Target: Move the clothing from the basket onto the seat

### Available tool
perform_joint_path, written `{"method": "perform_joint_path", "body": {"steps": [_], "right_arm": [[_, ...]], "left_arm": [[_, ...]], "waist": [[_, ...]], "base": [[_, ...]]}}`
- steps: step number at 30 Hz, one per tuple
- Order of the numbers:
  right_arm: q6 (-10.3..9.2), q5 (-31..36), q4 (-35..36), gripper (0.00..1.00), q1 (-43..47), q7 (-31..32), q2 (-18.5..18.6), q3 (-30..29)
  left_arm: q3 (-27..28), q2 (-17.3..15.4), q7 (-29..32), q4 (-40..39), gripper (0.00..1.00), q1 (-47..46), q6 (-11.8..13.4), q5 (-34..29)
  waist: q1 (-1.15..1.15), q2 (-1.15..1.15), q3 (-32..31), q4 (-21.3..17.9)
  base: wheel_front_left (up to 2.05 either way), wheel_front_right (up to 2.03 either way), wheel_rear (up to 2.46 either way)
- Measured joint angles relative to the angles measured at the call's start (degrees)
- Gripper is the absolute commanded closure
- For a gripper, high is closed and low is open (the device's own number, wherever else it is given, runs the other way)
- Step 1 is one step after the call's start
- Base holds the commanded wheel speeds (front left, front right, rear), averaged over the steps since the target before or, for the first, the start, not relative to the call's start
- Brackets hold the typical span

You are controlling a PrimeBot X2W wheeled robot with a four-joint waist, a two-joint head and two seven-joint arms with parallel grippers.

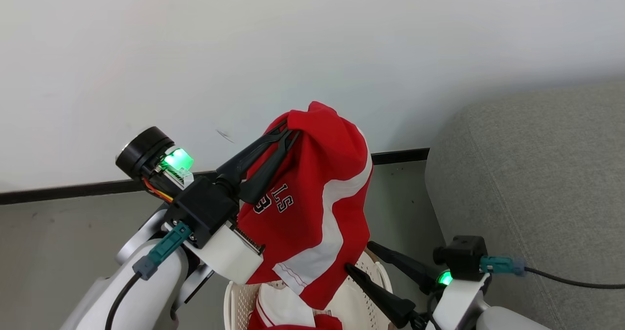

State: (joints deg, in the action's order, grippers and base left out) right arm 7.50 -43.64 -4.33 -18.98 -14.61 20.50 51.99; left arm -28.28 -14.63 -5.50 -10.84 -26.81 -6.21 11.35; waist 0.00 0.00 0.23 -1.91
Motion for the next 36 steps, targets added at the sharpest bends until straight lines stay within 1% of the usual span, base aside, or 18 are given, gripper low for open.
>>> {"method": "perform_joint_path", "body": {"steps": [3,11,17,20,21,22,24,26,27,29,30,32,33,34,36], "right_arm": [[0.00,-2.20,0.08,0.00,-1.61,0.00,1.08,1.23],[0.00,-5.80,2.26,0.00,-6.75,0.00,1.66,6.33],[0.00,-7.69,2.46,0.00,-9.70,0.00,1.42,8.33],[0.00,-9.15,1.80,0.00,-9.82,0.00,0.67,8.86],[0.00,-9.75,1.63,0.03,-9.82,0.00,0.35,9.27],[0.00,-10.46,1.32,0.06,-9.82,0.00,-0.23,9.62],[0.00,-11.39,0.14,0.17,-9.83,0.00,-1.56,9.91],[0.00,-11.96,-0.63,0.33,-9.87,0.00,-2.43,10.10],[0.00,-12.33,-1.22,0.33,-10.05,0.00,-2.85,10.13],[0.00,-12.36,-2.04,0.52,-11.01,0.00,-3.47,10.02],[0.00,-12.36,-2.26,0.54,-11.51,0.00,-3.93,9.92],[0.00,-12.35,-2.97,0.71,-12.31,0.00,-4.72,9.69],[0.00,-12.30,-3.37,0.81,-12.46,0.00,-5.05,9.56],[0.00,-12.30,-3.63,1.00,-12.66,0.00,-5.21,9.38],[0.00,-12.23,-3.67,1.00,-13.09,0.00,-5.26,8.68]], "left_arm": [[-0.22,0.05,0.85,-0.87,1.00,0.00,0.00,0.22],[-0.32,-0.04,1.93,-2.16,1.00,0.14,-0.03,0.73],[-0.25,-0.14,2.37,-2.93,1.00,0.30,-0.04,0.74],[-0.22,-0.14,2.49,-3.12,1.00,0.43,0.01,0.76],[-0.20,-0.14,2.49,-3.21,1.00,0.48,0.01,0.81],[-0.18,-0.14,2.49,-3.27,1.00,0.51,0.02,0.88],[-0.10,-0.13,2.61,-3.38,1.00,0.54,0.10,1.21],[-0.04,-0.13,2.76,-3.55,1.00,0.64,0.10,1.25],[-0.03,-0.11,2.76,-3.70,1.00,0.74,0.11,1.26],[-0.01,-0.10,2.91,-4.00,1.00,1.17,0.31,1.36],[0.01,-0.10,2.91,-4.11,1.00,1.52,0.34,1.36],[0.03,-0.10,2.91,-4.20,1.00,1.64,0.36,1.44],[0.12,-0.11,2.91,-4.22,1.00,1.64,0.46,1.67],[0.18,-0.10,2.92,-4.21,1.00,1.65,0.62,2.03],[0.49,-0.04,2.92,-4.17,1.00,1.74,1.02,2.36]], "waist": [[0.00,0.00,-0.06,0.48],[0.00,0.00,0.06,1.48],[0.00,0.00,0.24,1.62],[0.00,0.00,0.30,1.60],[0.00,0.00,0.32,1.60],[0.00,0.00,0.34,1.60],[0.00,0.00,0.36,1.60],[0.00,0.00,0.38,1.62],[0.00,0.00,0.39,1.64],[0.00,0.00,0.40,1.69],[0.00,0.00,0.39,1.72],[0.00,0.00,0.37,1.78],[0.00,0.00,0.35,1.81],[0.00,0.00,0.32,1.83],[0.00,0.00,0.26,1.88]], "base": [[0.00,0.00,0.00],[0.00,0.00,0.00],[0.00,0.00,0.00],[0.00,0.00,0.00],[0.00,0.00,0.00],[0.00,0.00,0.00],[0.00,0.00,0.00],[0.00,0.00,0.00],[0.00,0.00,0.00],[0.00,0.00,0.00],[0.00,0.00,0.00],[0.00,0.00,0.00],[0.00,0.00,0.00],[0.00,0.00,0.00],[0.00,0.00,0.00]]}}
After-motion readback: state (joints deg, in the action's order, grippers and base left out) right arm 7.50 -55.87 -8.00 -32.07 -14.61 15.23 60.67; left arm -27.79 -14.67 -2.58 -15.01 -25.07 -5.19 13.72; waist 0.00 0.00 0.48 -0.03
